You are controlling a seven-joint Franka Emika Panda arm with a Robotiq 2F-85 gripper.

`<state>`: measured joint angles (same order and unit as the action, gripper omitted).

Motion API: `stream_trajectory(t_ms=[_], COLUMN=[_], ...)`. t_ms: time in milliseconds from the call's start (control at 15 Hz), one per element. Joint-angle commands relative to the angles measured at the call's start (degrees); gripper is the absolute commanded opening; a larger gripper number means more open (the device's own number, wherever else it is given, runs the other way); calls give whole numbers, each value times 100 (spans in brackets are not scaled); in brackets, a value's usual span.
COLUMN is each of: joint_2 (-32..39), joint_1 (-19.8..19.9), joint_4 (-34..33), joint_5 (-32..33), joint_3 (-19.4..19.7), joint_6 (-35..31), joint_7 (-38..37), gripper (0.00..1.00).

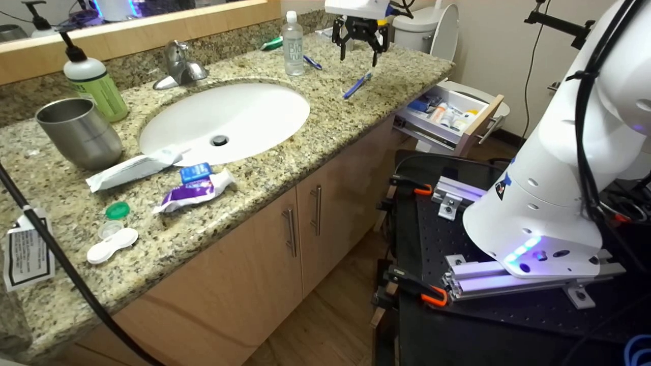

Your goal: Remove the toothbrush from the holder then put it back.

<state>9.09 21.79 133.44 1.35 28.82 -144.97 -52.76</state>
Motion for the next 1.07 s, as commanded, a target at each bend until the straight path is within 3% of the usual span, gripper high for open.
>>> stream_trajectory(t_ms=[0,333,667,733,1000], joint_2=[-33,58,1011,526,975], joint_1=[3,-7,-12,-46,-98], joint_4=[541,481,-127,238,-37], joint_5=[31,-23,18,-4,-7], joint_3=[88,113,221,221,277], joint_6=[-750,-745,-482,-658,-674], joint_7=[-403,-501,-942,-756,-902], gripper=[100,100,100,100,100])
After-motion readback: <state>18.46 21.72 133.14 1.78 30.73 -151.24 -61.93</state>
